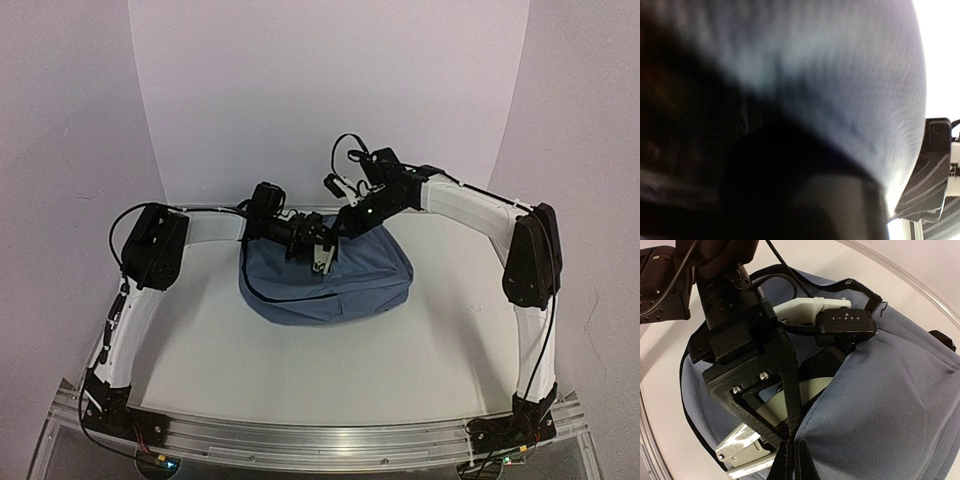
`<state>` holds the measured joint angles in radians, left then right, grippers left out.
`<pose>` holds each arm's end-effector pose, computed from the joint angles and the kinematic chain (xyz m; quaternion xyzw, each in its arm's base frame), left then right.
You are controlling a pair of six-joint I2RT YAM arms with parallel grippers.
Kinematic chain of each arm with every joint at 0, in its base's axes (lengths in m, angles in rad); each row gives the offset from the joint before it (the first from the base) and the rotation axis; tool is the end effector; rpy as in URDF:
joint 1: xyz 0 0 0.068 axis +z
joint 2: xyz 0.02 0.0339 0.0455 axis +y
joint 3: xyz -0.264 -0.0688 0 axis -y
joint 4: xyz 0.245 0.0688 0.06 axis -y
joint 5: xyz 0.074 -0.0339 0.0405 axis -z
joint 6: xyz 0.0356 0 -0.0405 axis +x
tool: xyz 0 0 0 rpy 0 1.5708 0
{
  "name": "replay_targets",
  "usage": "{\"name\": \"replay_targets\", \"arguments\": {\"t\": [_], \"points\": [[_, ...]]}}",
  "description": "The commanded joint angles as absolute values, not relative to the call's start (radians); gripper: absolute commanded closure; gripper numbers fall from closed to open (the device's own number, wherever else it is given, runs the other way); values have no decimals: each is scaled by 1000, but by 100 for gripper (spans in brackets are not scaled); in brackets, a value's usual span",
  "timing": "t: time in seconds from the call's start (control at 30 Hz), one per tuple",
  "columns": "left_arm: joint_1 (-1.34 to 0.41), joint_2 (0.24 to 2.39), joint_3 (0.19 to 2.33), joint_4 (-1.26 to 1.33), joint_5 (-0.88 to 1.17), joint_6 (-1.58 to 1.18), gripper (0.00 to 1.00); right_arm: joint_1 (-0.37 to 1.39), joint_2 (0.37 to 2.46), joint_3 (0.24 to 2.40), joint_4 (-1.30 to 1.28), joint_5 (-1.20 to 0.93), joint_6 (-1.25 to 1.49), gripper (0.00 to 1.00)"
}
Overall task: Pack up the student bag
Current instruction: Place the stationery in the student bag.
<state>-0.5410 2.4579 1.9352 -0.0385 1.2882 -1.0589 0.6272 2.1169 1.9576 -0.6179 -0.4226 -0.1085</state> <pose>0.4435 -0.3064 0.1653 -0.1015 -0.7509 0.6436 0.1076 0.3837 0.2961 0.2848 -0.3999 0.8123 0.2839 0.3156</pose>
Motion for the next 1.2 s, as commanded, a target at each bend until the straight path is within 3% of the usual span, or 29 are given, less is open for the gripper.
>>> {"name": "replay_targets", "arguments": {"t": [0.0,0.13,0.27,0.47,0.97,1.17], "points": [[-536,2516,2150,-85,1215,-1060,92,660,2006,1923,-606,-524,-117,100],[-526,2543,2233,-180,1124,-1027,77,669,1991,1890,-606,-524,-112,100],[-525,2462,2125,-201,1022,-973,48,668,2005,1908,-605,-484,-101,100],[-523,2386,2063,-348,931,-860,28,647,2033,1936,-605,-473,-73,100],[-539,2189,1799,-462,965,-727,28,640,2039,1942,-607,-474,-78,100],[-546,2144,1713,-452,940,-732,42,640,2040,1943,-607,-476,-77,100]]}}
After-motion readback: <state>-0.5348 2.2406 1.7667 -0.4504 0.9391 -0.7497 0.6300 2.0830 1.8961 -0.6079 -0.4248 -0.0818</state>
